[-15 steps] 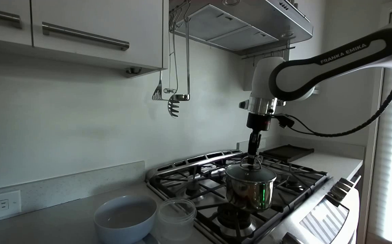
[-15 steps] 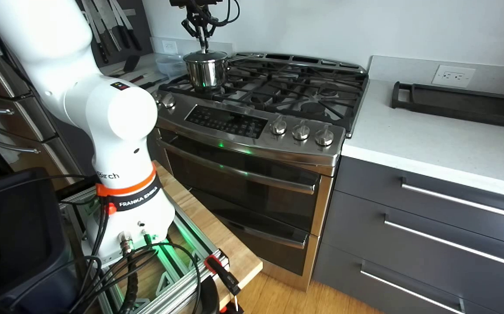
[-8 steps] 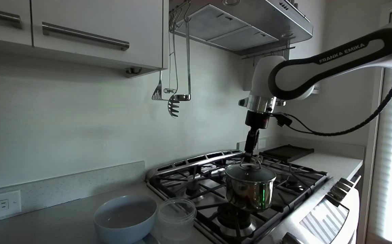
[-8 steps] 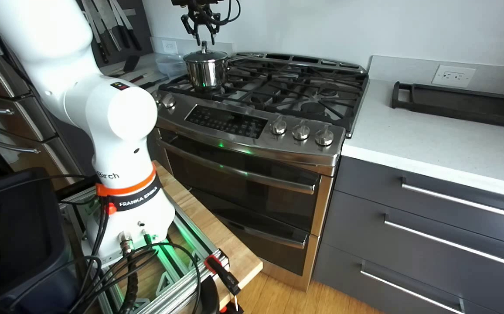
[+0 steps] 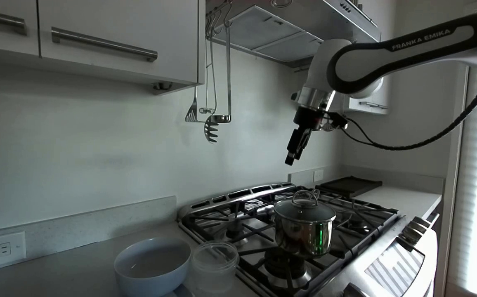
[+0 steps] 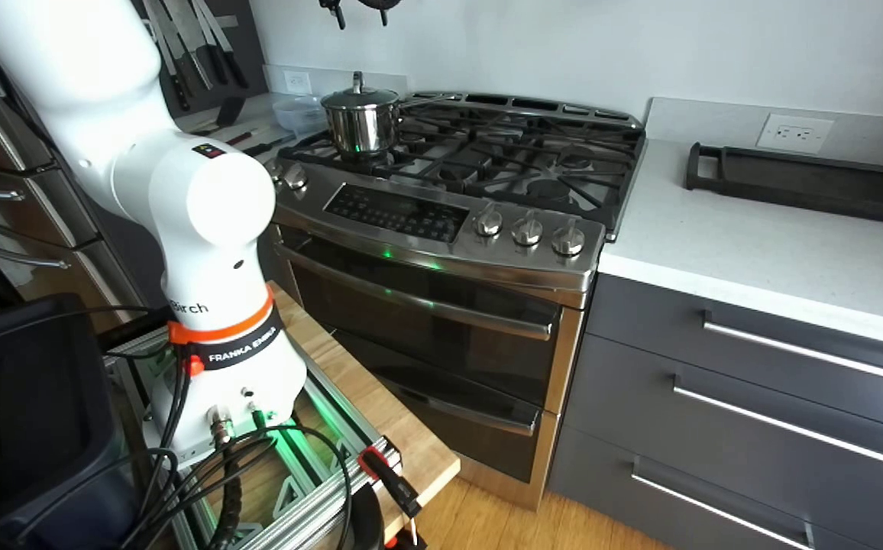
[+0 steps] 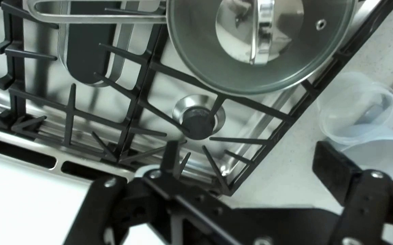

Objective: Put the lid on the pot

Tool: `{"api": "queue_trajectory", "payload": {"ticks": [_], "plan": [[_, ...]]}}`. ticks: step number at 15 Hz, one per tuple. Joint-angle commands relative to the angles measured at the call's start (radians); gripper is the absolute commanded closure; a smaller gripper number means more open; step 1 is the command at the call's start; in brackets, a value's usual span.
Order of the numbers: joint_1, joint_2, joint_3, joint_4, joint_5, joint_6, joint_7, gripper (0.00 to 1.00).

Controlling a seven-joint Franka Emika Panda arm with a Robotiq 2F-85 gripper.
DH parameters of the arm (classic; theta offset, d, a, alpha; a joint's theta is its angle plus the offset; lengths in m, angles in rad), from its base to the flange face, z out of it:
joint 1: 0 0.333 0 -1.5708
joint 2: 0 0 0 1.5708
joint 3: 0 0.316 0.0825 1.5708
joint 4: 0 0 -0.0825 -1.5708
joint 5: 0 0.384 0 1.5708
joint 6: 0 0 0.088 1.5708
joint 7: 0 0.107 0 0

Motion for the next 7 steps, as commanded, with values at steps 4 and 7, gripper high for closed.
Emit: {"api": "queue_trajectory", "payload": {"ticks": [4,7], "plan": [[-0.014,0.001,0.004,0.091,-0.004,-0.025,0.048,0.00],[-0.014,0.006,0.005,0.091,-0.004,-0.025,0.048,0.00]]}}
